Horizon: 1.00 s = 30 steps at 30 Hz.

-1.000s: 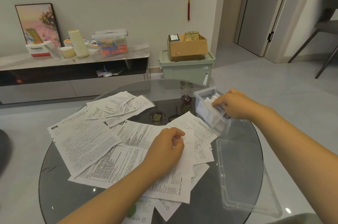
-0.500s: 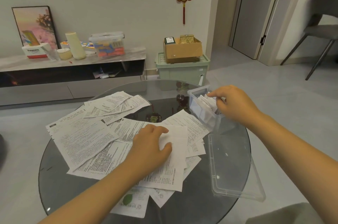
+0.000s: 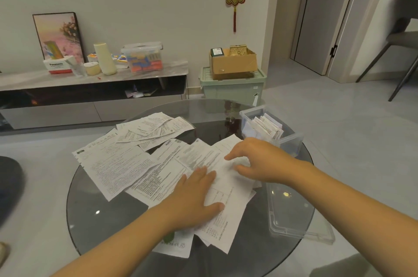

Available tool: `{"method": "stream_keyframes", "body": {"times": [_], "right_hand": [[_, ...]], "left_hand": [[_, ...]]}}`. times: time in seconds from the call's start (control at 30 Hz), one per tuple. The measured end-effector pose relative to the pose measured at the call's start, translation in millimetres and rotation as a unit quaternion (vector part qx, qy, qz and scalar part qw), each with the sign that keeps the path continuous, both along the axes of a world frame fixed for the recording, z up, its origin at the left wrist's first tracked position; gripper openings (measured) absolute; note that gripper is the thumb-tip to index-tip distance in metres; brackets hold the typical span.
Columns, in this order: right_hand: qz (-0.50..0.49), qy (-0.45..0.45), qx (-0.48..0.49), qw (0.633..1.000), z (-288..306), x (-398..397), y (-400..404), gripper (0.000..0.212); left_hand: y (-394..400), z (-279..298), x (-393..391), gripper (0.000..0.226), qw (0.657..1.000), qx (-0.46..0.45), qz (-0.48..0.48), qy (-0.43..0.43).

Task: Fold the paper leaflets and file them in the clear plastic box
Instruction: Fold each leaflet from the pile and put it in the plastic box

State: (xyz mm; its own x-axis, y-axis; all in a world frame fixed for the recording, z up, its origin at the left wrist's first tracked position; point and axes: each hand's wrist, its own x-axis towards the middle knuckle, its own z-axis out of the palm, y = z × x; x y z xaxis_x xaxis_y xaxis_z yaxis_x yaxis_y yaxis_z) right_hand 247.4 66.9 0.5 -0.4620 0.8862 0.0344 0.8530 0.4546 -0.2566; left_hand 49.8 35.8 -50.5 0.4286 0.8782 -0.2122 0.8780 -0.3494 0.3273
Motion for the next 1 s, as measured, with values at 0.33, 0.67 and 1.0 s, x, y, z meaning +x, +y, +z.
{"method": "stream_keyframes", "body": {"times": [0.33, 0.67, 1.0], "right_hand": [[0.048, -0.087, -0.073, 0.992, -18, -3, 7, 0.053], [0.017, 0.061, -0.14, 0.988, -10, -10, 3, 0.015], [-0.064, 0.095, -0.087, 0.99, -35, -30, -2, 0.058]], "left_hand": [[3, 5, -4, 0.029, 0.985, 0.146, -0.018, -0.085], [5, 11, -8, 0.013, 0.946, 0.144, 0.126, -0.26], [8, 2, -13, 0.072, 0.983, 0.119, 0.078, -0.12]]}}
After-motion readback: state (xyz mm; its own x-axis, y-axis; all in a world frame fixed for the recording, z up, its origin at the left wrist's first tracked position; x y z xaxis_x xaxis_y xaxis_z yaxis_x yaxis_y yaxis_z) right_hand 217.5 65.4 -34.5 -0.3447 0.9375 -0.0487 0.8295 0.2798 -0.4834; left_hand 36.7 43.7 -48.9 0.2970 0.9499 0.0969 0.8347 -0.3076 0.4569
